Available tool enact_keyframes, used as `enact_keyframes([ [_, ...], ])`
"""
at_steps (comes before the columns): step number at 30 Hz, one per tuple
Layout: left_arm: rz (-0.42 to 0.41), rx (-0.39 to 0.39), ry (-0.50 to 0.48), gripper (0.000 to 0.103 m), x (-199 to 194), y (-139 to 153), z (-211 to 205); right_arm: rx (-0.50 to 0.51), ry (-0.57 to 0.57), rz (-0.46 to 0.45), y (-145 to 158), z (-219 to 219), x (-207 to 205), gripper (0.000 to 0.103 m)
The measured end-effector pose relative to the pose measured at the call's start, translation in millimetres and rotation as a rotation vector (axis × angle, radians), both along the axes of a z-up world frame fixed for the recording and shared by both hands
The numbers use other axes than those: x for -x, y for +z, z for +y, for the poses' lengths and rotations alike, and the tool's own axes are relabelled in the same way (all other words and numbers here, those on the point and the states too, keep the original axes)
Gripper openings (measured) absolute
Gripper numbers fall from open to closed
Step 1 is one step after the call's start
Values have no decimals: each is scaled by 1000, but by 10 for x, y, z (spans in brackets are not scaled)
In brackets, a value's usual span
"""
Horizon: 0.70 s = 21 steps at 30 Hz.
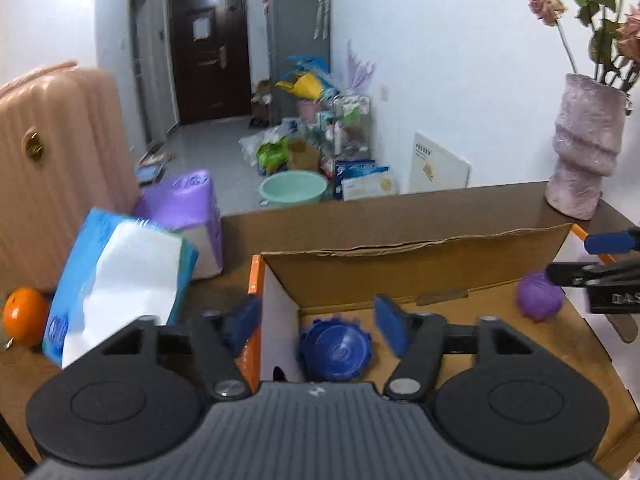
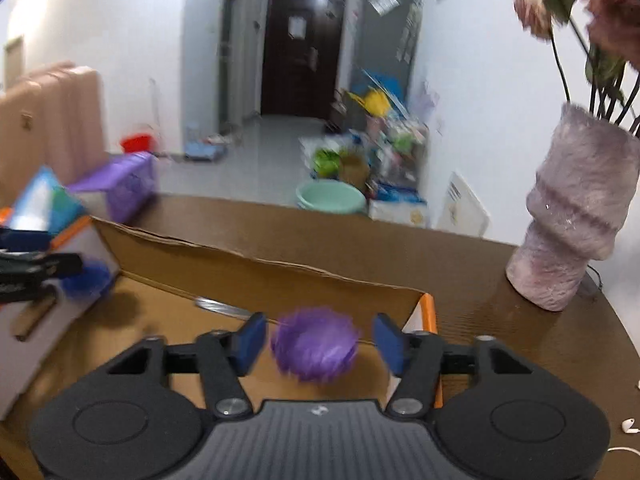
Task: Organize rigid objects
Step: 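Carry both caps into the cardboard box and open both tools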
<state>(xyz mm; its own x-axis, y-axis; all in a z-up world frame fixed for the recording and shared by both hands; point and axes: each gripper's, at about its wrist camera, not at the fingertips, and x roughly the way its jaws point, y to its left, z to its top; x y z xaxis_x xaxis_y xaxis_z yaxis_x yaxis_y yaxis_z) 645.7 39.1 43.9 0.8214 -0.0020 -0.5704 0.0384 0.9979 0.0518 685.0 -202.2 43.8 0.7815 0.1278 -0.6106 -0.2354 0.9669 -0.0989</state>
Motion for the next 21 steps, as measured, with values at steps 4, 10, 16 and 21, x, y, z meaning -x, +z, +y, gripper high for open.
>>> enact_keyframes([
  [4,8,14,-47,87,53,-50,23,8,4,10,-60,6,-48,83],
  [10,46,75,-23,91,45,-62,103,1,-2,-34,-28,-47,22,89],
  [16,-89,-14,-16,100,385,181,-78,23,-6,-101,233,-100,318,89],
  [21,-168,-14,-29,103,868,650,-110,45,-2,-164,699,-198,839,89],
])
